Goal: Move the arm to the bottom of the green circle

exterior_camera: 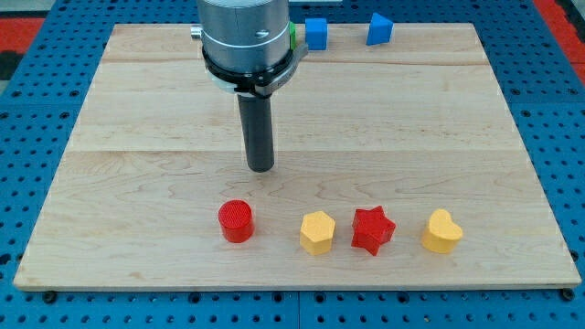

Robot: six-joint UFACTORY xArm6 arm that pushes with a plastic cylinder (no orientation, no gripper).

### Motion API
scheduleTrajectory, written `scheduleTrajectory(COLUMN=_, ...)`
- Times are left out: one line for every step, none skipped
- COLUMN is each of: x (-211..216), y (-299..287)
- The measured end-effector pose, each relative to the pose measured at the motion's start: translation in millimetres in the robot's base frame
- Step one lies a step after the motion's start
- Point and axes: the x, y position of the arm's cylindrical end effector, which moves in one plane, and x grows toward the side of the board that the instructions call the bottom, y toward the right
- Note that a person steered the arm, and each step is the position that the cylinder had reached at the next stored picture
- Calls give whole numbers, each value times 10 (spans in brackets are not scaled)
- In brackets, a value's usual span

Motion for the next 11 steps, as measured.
scheduleTrajectory(x=0, y=13)
scheduleTrajectory(x=27, y=4)
scheduleTrajectory(x=27, y=58)
scheduleTrajectory(x=-34, y=96)
scheduleTrajectory(x=-450, y=1)
scheduleTrajectory(x=-710, y=-3)
scheduleTrajectory(x=-1041, y=109)
scheduleTrajectory(x=-1425, y=257)
scheduleTrajectory(x=-1697, y=305)
scheduleTrajectory(x=-1796, y=289)
scheduleTrajectory(x=-1881, y=715)
